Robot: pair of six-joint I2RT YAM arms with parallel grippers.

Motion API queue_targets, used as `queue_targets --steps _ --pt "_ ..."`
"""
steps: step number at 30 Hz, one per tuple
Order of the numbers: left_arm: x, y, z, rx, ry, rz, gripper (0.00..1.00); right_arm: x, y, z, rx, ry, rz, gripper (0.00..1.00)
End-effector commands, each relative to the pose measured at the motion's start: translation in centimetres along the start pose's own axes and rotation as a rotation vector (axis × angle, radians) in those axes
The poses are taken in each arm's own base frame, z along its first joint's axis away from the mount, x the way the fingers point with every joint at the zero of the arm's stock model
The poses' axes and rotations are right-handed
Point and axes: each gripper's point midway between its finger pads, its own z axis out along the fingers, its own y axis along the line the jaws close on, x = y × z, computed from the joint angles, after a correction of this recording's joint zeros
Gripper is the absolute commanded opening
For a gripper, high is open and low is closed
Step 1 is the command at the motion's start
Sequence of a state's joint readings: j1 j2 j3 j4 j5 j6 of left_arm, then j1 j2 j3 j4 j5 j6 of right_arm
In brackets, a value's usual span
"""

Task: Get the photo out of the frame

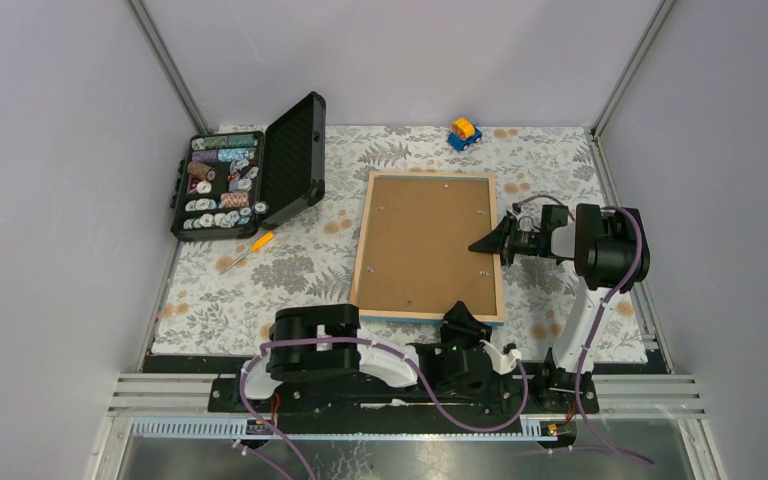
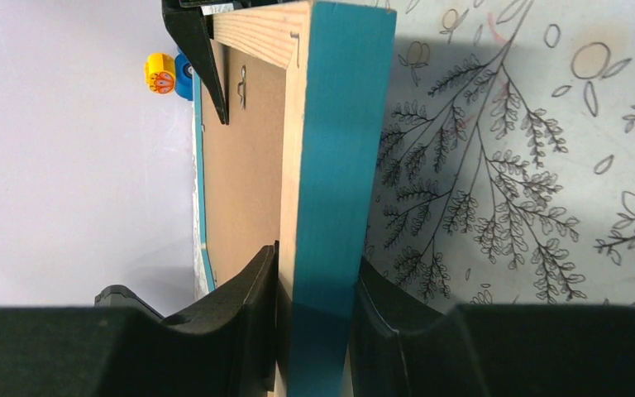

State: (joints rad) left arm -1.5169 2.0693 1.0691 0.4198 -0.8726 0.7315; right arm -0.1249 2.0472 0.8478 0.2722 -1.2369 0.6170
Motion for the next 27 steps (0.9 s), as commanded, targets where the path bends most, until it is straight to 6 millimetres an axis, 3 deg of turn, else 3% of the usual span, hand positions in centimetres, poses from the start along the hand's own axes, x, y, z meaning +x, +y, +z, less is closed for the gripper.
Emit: queue_targets --steps 1,3,7,10,13,22,27 --pt "-2.4 3.8 -0.5 -0.107 -0.058 -0.227 0.27 0.1 1.1 0.1 -0.031 0.023 -0.022 0.24" --pt "-2.5 3.9 -0.7 -0.085 -0.058 -0.227 0.41 0.0 1.6 -0.1 -0.025 0.017 -0.038 0.18" --pt "-2.9 4.6 -1.8 -0.015 -0.066 -0.252 0.80 -0.3 3.1 -0.9 0.020 0.004 -0.105 0.07" --pt "-3.6 5.8 -3.4 0.067 -0.083 -0.280 0.93 -0.5 4.3 -1.8 0.079 0.000 -0.138 0.00" --pt "-3.5 7.6 -4.8 0.109 -0.085 -0.286 0.98 -0.7 5.4 -2.9 0.153 -0.003 -0.159 0.00" --pt "-0.1 12.7 -9.1 0.289 -0.012 -0.406 0.99 -2.6 9.4 -8.0 0.407 -0.018 -0.279 0.00" --pt "3.7 15.2 -7.8 0.261 0.048 -0.457 0.99 -2.9 10.1 -11.0 0.555 0.005 -0.341 0.00"
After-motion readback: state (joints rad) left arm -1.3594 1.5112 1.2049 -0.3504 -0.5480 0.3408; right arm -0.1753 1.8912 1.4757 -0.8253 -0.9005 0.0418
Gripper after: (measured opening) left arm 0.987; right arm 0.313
